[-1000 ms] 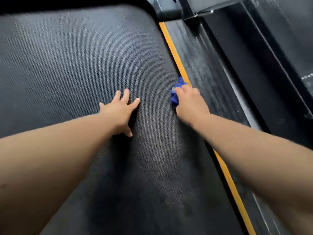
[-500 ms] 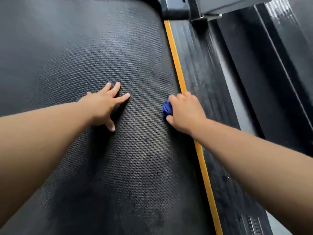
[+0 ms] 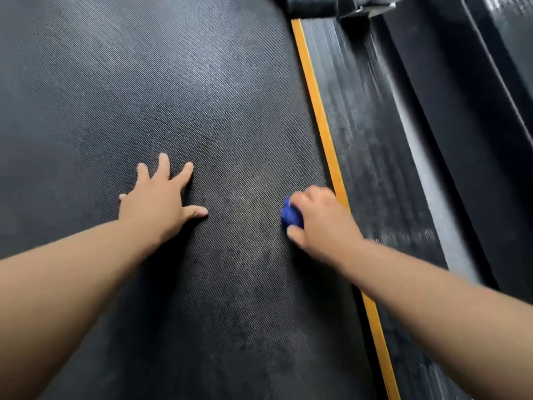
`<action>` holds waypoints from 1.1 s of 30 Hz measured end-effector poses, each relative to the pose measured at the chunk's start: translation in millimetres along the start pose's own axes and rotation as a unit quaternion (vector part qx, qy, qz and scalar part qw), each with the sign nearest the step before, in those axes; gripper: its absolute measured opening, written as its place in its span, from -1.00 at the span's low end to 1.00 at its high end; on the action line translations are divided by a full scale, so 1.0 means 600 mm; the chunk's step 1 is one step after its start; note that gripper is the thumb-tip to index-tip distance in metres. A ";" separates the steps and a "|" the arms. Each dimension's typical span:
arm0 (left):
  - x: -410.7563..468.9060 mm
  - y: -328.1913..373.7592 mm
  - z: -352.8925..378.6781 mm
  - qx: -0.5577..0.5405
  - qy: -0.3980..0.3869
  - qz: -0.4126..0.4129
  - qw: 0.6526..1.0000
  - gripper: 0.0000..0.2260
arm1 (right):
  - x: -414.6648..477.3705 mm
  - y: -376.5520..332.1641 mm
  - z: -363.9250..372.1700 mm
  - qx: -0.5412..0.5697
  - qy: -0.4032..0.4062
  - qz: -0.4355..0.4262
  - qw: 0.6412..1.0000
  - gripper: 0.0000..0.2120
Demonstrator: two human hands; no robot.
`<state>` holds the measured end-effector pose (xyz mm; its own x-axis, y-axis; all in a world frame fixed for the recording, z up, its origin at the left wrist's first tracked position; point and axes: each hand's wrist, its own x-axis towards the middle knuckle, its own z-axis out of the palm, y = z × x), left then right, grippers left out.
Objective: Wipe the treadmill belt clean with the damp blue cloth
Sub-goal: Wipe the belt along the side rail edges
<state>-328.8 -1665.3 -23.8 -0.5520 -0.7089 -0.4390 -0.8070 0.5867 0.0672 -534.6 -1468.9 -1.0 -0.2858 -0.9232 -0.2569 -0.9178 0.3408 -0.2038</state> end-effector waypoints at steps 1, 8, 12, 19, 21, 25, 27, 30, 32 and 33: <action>-0.001 0.000 0.000 0.008 -0.002 0.002 1.000 -0.14 | -0.022 -0.003 0.000 0.004 -0.045 -0.046 0.998 -0.63; 0.000 0.001 -0.005 0.014 -0.015 0.016 1.000 -0.17 | 0.124 0.024 -0.055 0.085 0.094 0.081 0.989 -0.66; 0.002 0.003 -0.012 -0.006 -0.024 0.015 1.000 -0.16 | 0.114 -0.037 -0.012 0.040 0.099 0.111 0.988 -0.66; -0.005 -0.003 -0.018 -0.001 -0.031 0.018 0.999 -0.25 | 0.041 -0.031 0.026 0.003 0.036 -0.168 0.985 -0.69; -0.009 -0.018 -0.024 0.027 -0.002 0.034 0.999 -0.37 | 0.101 -0.015 0.013 0.001 0.123 0.011 0.992 -0.70; -0.013 -0.057 -0.042 0.055 0.066 0.054 0.995 -0.38 | 0.088 -0.099 0.031 0.020 0.100 0.066 0.993 -0.67; -0.012 -0.085 -0.040 0.052 0.031 0.060 0.996 -0.33 | 0.024 -0.153 0.062 0.051 0.045 -0.107 0.992 -0.63; -0.014 -0.112 -0.028 0.066 -0.017 0.099 0.993 -0.27 | 0.010 -0.133 0.061 0.047 -0.004 -0.263 0.964 -0.65; -0.014 -0.112 -0.018 0.085 -0.012 0.106 0.991 -0.36 | 0.065 -0.086 0.038 0.038 0.076 -0.169 0.982 -0.70; -0.013 -0.110 -0.015 0.087 -0.013 0.107 0.990 -0.39 | 0.093 -0.065 0.021 0.046 0.124 -0.062 0.989 -0.70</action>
<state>-272.8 -1702.0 -16.5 -0.6998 -0.5516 -0.4540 -0.6216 0.7833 0.0065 -511.3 -1531.4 -19.2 -0.2419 -0.9702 0.0119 -0.9242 0.2266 -0.3073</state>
